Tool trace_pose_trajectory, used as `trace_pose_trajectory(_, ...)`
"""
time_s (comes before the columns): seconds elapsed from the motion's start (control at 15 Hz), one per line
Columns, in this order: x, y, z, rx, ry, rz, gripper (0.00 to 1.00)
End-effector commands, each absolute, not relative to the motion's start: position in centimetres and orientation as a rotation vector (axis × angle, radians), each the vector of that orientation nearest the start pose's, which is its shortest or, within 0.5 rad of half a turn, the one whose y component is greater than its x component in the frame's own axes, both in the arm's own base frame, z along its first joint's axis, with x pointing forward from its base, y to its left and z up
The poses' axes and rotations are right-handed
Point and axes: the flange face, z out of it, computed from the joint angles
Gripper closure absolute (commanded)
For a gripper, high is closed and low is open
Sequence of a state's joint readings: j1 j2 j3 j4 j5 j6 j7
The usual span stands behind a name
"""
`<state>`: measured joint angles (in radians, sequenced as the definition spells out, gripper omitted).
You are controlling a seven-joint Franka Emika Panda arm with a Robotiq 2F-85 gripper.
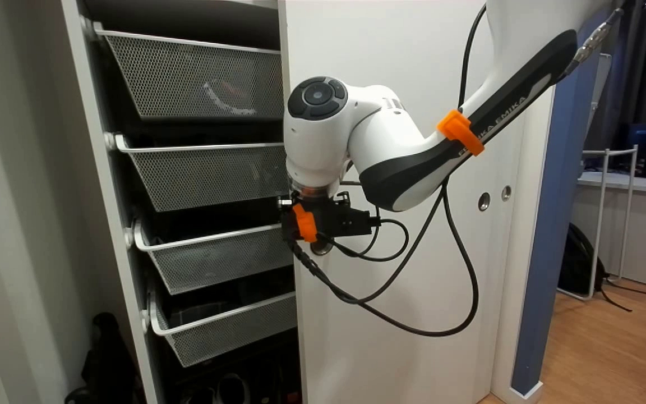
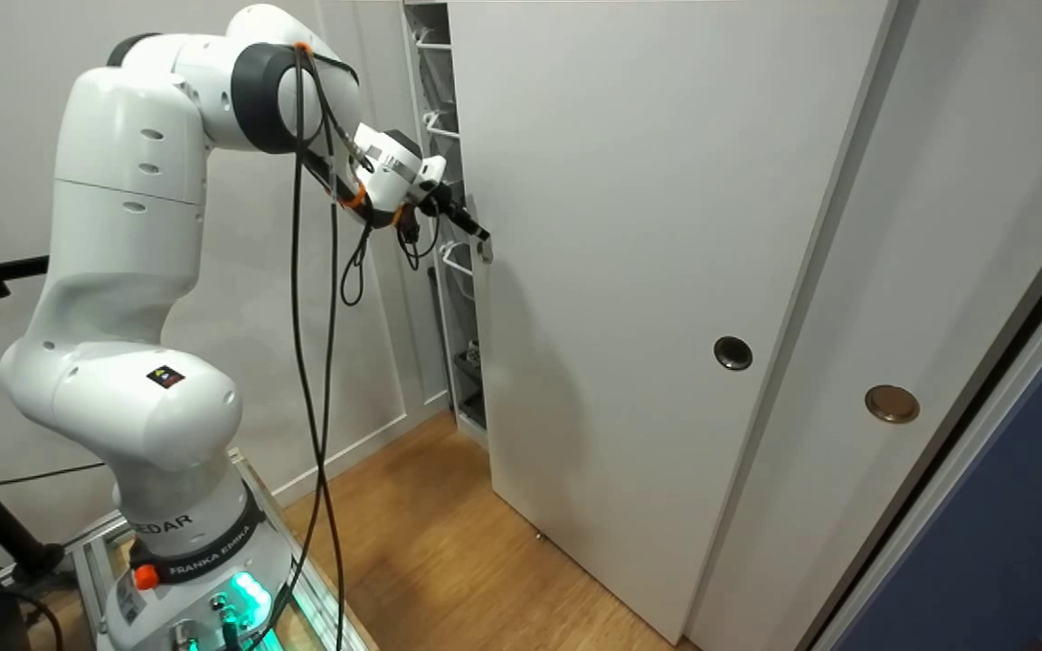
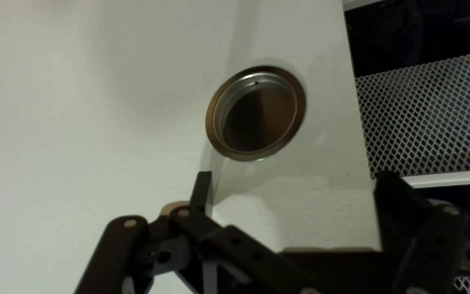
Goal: Slide the white door to the right
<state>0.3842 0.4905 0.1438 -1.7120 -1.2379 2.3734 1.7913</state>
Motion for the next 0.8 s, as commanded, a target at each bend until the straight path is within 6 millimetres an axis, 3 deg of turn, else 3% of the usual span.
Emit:
trace_pose_trajectory(0.0, 61.4, 31.1, 33.6, -2.938, 0.726, -1.414, 0.0)
trace_pose_trajectory(0.33, 61.0, 28.3, 34.1, -2.949, 0.753, -1.405, 0.0)
trace_pose_trajectory(0.73, 60.2, 23.2, 34.7, -2.937, 0.78, -1.374, 0.0)
